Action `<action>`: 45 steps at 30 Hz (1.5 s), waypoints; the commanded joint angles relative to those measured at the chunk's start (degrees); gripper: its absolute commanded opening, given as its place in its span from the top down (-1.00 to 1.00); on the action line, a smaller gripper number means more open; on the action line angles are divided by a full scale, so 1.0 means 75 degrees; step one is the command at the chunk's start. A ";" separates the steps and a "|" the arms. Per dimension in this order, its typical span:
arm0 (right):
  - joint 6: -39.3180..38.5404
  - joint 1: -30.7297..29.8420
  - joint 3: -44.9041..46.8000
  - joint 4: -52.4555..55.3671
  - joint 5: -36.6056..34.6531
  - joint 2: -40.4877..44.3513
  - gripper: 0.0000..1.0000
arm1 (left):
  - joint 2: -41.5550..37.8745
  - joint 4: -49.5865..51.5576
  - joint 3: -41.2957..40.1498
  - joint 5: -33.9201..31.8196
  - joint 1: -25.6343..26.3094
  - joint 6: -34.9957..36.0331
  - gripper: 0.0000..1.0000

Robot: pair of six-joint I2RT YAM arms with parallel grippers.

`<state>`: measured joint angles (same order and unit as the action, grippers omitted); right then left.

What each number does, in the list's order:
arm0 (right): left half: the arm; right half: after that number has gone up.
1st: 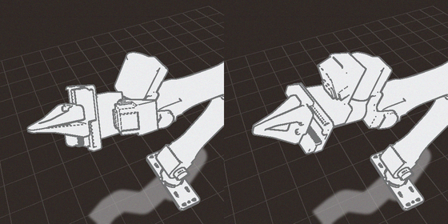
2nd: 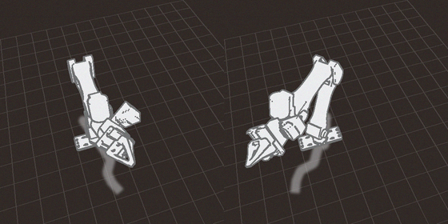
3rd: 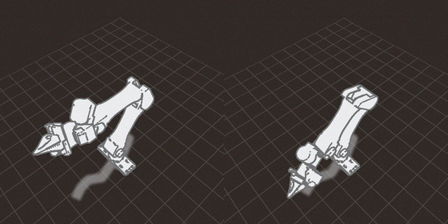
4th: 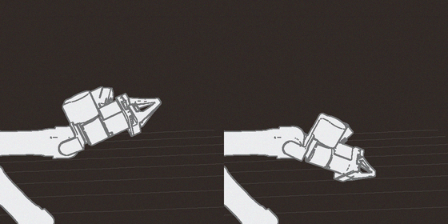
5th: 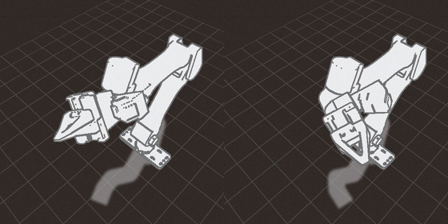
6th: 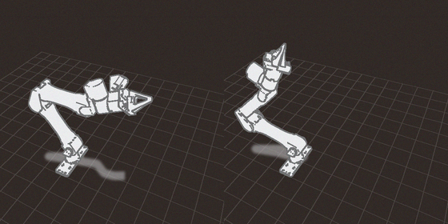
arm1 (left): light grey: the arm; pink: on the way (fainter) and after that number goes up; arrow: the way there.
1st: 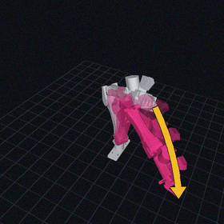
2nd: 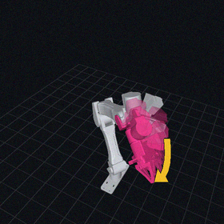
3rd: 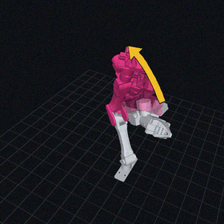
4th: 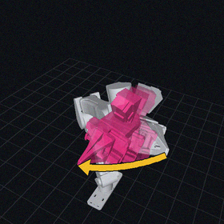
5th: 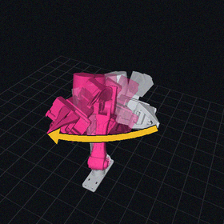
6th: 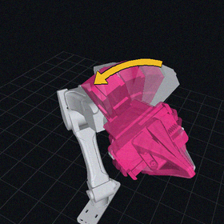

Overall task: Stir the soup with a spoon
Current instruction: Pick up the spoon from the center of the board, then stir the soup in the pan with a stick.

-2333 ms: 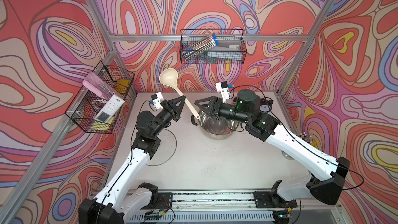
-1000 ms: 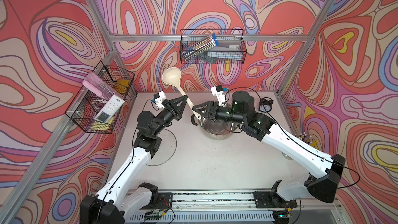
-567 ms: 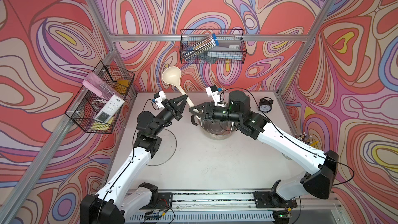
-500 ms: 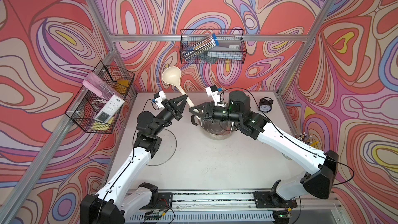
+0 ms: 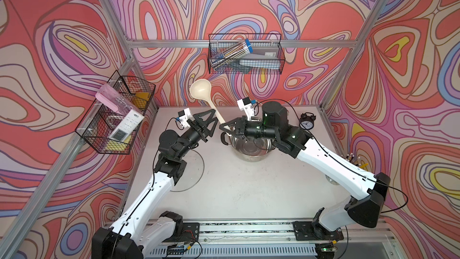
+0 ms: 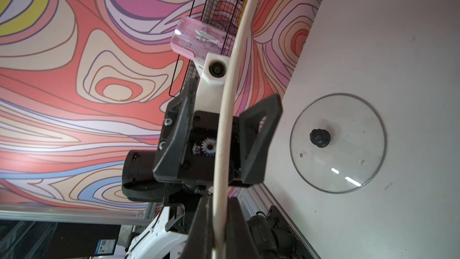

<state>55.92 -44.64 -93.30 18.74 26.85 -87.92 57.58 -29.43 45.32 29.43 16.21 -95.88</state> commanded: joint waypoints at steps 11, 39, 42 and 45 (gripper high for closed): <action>-0.4308 0.1032 -0.4090 0.8868 -0.3668 -0.1871 1.00 | -0.0125 1.0183 0.3641 -0.0972 0.0112 0.6434 -0.98; -0.5651 0.1041 -0.3599 0.9738 -0.5303 -0.3859 1.00 | 0.1377 1.0479 0.5181 -0.4515 0.3474 0.7592 -0.97; -0.5675 0.1021 -0.3940 0.9713 -0.5098 -0.4130 1.00 | 0.1034 1.0384 0.4819 -0.4611 0.3476 0.7540 -0.97; -0.5676 0.0901 -0.4115 0.9671 -0.4961 -0.4238 1.00 | 0.0738 1.0359 0.4524 -0.4740 0.3474 0.7424 -0.98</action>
<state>13.93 -36.95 -121.93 92.09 -10.90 -119.11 65.65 49.67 80.79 -4.21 42.04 -39.46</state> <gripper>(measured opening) 0.095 0.988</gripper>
